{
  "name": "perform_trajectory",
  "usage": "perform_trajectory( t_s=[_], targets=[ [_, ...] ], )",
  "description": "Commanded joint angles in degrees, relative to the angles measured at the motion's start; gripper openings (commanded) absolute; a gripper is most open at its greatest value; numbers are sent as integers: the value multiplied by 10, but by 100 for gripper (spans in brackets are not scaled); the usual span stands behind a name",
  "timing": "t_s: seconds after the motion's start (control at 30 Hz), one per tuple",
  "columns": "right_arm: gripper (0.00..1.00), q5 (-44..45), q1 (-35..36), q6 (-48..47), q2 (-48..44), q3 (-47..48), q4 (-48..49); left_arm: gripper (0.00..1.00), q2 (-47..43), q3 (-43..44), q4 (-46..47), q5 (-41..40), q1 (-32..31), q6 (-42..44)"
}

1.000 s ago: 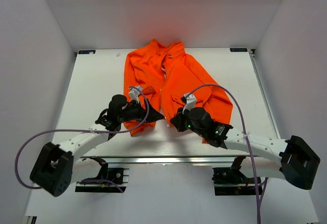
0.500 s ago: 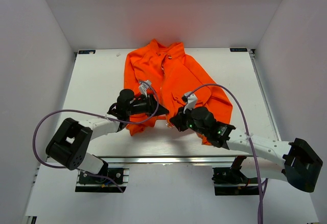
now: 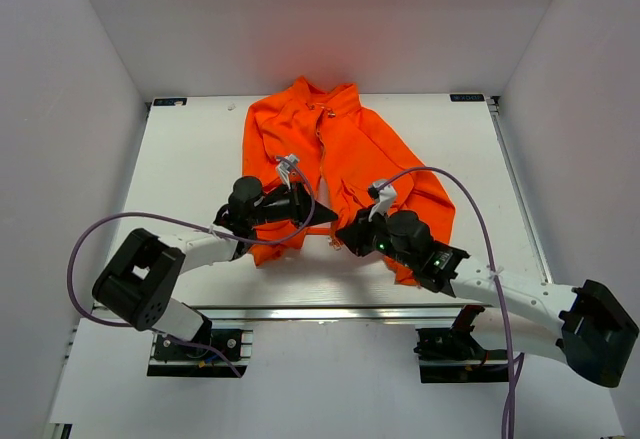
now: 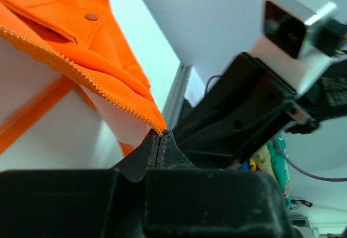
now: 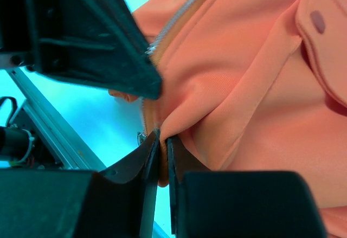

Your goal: Zip up the jacket

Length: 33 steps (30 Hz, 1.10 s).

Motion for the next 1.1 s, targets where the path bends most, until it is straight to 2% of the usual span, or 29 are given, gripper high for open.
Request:
perform_trajectory(
  t_s=[0.0, 0.13, 0.17, 0.23, 0.33, 0.47, 0.57, 0.6, 0.73, 0.93, 1.07],
  targets=[
    [16, -30, -9, 12, -14, -20, 62, 0, -36, -8, 81, 13, -18, -43],
    [22, -65, -12, -3, -32, -59, 139, 0, -50, -1, 72, 11, -26, -46],
    [32, -66, -12, -5, -42, -66, 151, 0, -51, 0, 71, 11, -27, -46],
    [35, -87, -12, -11, -54, -81, 176, 0, -55, 2, 64, 10, -27, -46],
    [38, -89, -14, -25, -65, -88, 188, 0, -59, 6, 60, 7, -30, -45],
    [56, -75, -18, -32, -77, -96, 196, 0, -67, 12, 59, 6, -36, -49],
    [60, -72, -23, -32, -82, -102, 207, 0, -75, 13, 48, 0, -41, -45],
    [60, -53, -24, -28, -82, -101, 207, 0, -76, 12, 47, 0, -42, -46],
    [57, -65, -40, -18, -74, -97, 209, 0, -80, 10, 47, -4, -49, -47],
    [35, -115, -52, -16, -81, -108, 222, 0, -88, 9, 39, -15, -49, -43],
    [33, -161, -58, -29, -77, -109, 235, 0, -88, 9, 39, -17, -49, -44]
  ],
)
